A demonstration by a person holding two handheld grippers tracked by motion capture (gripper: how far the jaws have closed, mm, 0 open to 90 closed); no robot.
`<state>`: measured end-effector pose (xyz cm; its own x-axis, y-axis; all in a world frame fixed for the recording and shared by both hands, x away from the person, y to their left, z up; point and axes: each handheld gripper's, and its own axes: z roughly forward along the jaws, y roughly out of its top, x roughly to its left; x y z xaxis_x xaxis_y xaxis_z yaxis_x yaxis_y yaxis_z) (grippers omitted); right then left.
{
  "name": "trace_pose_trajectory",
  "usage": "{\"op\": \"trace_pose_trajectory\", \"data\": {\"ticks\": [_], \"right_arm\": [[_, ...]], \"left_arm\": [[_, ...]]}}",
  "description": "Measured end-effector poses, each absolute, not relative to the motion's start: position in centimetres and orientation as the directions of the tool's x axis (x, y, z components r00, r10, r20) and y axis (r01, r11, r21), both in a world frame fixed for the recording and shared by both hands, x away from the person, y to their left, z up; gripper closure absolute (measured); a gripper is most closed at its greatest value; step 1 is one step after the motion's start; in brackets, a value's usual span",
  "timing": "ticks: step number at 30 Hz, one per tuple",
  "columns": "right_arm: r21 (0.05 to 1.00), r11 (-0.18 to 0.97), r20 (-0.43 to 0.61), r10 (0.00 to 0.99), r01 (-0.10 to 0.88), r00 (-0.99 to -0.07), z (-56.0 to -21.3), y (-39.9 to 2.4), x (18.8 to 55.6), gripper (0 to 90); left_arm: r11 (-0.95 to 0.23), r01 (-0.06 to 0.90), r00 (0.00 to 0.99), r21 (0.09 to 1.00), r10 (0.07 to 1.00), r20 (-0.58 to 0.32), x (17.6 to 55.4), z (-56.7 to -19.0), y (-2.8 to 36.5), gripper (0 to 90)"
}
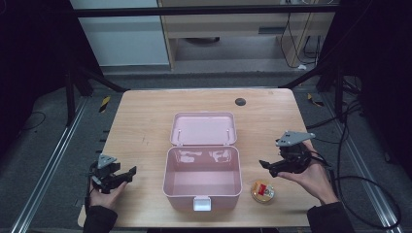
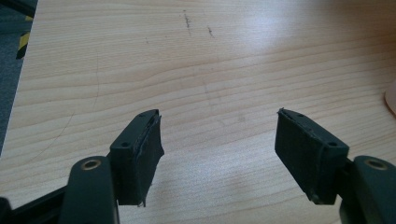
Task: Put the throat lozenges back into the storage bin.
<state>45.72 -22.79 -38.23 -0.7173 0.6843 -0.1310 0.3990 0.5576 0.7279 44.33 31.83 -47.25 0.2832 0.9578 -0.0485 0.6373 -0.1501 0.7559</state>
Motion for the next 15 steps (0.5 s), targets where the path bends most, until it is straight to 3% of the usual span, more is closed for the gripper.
{"op": "trace_pose_trajectory", "data": {"ticks": [15], "right_arm": [[0.561,0.753,-0.169,0.51,0.343,-0.843,-38.9,-20.9,45.4,7.9]], "left_arm": [[-0.168,0.64,0.298,0.75,0.954,-0.04,44.4,-47.3,31.7,30.9]]}}
